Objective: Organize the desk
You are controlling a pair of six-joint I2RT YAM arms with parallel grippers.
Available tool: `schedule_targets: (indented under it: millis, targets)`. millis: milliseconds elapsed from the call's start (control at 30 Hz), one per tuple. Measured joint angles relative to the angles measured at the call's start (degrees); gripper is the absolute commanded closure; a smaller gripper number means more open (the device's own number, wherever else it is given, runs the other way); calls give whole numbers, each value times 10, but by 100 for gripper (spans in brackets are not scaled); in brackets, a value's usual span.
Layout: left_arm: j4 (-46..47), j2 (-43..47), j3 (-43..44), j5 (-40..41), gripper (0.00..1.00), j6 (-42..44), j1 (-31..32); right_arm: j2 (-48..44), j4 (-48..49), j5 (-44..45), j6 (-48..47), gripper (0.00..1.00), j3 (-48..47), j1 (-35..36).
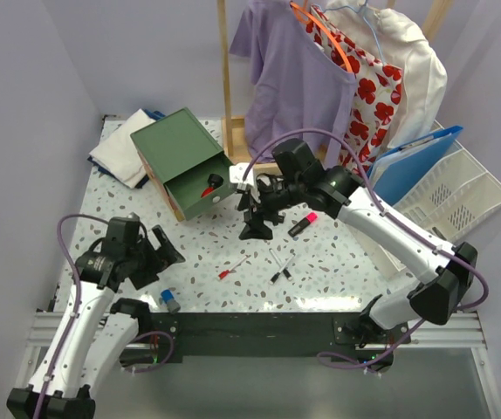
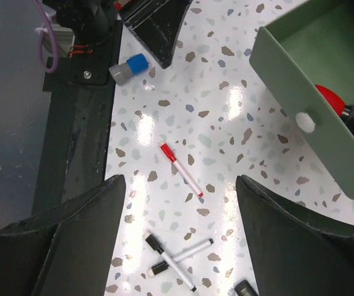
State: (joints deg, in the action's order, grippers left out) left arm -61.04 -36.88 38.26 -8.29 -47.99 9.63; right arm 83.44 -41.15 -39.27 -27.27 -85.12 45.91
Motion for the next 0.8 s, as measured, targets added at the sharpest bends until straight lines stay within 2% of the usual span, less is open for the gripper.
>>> schedule_targets:
  millis: [133,267,400,633,800]
  targets:
    - [-16,-35,2,18,5,-54,53,-20,16,-13,10,23,9,-25]
    - [-36,-61,2,46,14,-130,90,-53,30,-29,17,23,14,-46]
    - [-47,-90,2,74,18,-194,113,-78,37,-43,21,23,15,-62]
    - [-62,-197,2,120,26,-290,193,-90,42,-54,24,23,23,-70]
    - [-59,-226,-1,139,41,-328,219,-90,48,-55,25,23,30,-72]
